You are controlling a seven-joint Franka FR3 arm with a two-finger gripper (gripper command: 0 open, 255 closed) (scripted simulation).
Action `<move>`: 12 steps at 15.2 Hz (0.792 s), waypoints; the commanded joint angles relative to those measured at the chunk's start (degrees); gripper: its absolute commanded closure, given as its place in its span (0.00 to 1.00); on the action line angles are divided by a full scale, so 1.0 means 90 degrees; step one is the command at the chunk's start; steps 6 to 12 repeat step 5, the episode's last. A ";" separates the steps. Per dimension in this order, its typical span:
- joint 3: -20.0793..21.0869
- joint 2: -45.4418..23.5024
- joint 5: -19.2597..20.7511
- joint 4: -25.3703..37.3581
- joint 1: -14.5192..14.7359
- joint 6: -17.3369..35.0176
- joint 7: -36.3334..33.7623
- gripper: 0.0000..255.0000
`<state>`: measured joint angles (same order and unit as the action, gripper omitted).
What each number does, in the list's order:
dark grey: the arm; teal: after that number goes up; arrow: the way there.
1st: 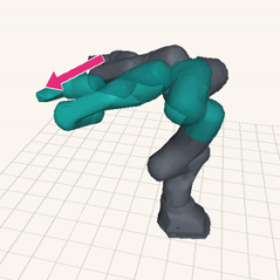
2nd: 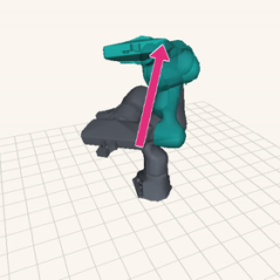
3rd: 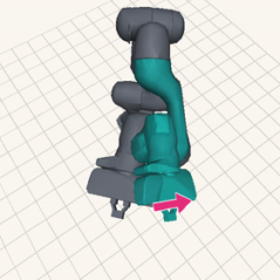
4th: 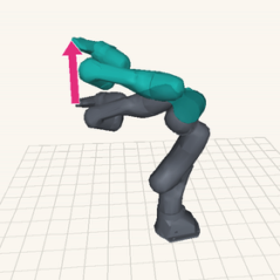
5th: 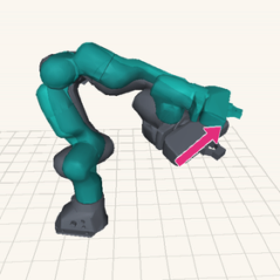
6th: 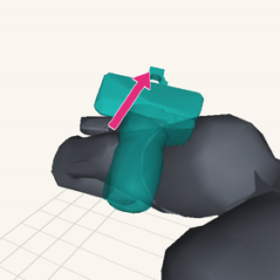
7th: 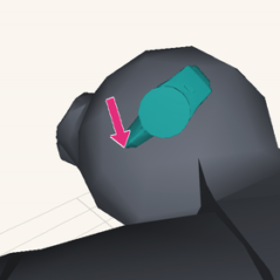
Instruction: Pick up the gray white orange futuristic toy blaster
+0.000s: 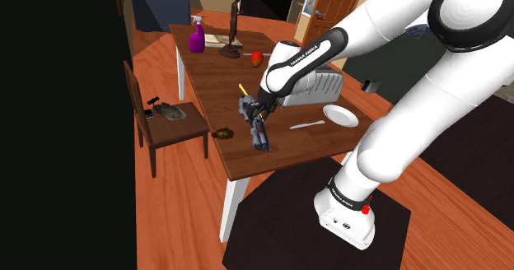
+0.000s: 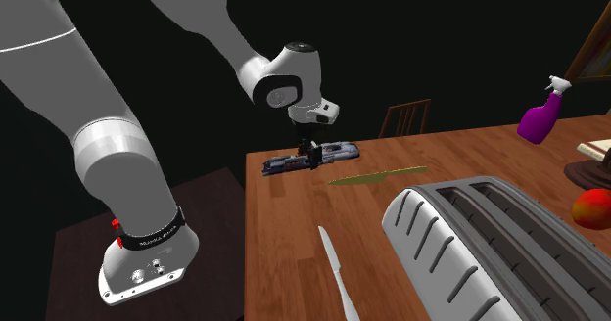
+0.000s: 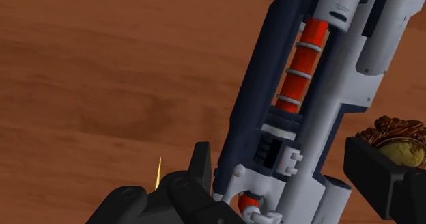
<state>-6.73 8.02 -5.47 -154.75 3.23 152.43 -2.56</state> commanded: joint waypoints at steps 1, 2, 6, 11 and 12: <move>0.0007 0.0222 0.0090 0.0022 -0.0034 -0.0241 -0.0064 1.00; 0.0013 0.0310 0.0121 0.0042 -0.0046 -0.0348 -0.0091 1.00; 0.0022 0.0409 0.0154 0.0067 -0.0060 -0.0471 -0.0119 1.00; 0.0022 0.0409 0.0154 0.0067 -0.0060 -0.0471 -0.0119 1.00; 0.0022 0.0409 0.0154 0.0067 -0.0060 -0.0471 -0.0119 1.00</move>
